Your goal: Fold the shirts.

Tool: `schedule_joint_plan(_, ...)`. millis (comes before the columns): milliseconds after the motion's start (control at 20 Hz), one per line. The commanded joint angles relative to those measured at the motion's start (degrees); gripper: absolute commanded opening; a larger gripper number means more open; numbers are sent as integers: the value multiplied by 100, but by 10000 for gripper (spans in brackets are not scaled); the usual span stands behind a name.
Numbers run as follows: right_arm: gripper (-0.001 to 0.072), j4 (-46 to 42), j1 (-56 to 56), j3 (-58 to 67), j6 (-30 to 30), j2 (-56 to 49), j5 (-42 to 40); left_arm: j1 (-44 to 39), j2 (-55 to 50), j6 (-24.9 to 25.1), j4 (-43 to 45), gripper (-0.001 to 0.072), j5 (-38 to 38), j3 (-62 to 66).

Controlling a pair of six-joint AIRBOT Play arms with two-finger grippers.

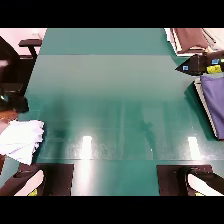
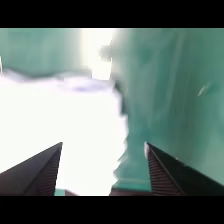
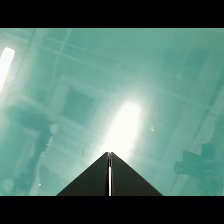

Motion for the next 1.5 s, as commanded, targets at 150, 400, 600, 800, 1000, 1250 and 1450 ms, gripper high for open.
schedule_joint_plan(150,17,0,4,4,2,-4,7,387,105,-334,317,605,1309,-2599)
schedule_joint_plan(400,17,0,4,7,2,-17,-186,387,105,-632,291,34,1154,-2649)
schedule_joint_plan(600,17,24,4,7,2,7,-393,380,107,-531,-98,25,710,-1342)
schedule_joint_plan(800,17,55,4,13,2,219,-748,337,111,-280,-1582,24,393,970)
schedule_joint_plan(1000,16,39,-70,72,2,557,-1342,-960,109,-282,-1886,23,776,2682)
schedule_joint_plan(1250,16,39,-511,1211,2,238,-859,-3224,-313,-289,-1628,22,1663,3088)
schedule_joint_plan(1450,16,39,-837,2057,2,-129,-223,-4531,-1639,-275,-1427,25,1567,3086)
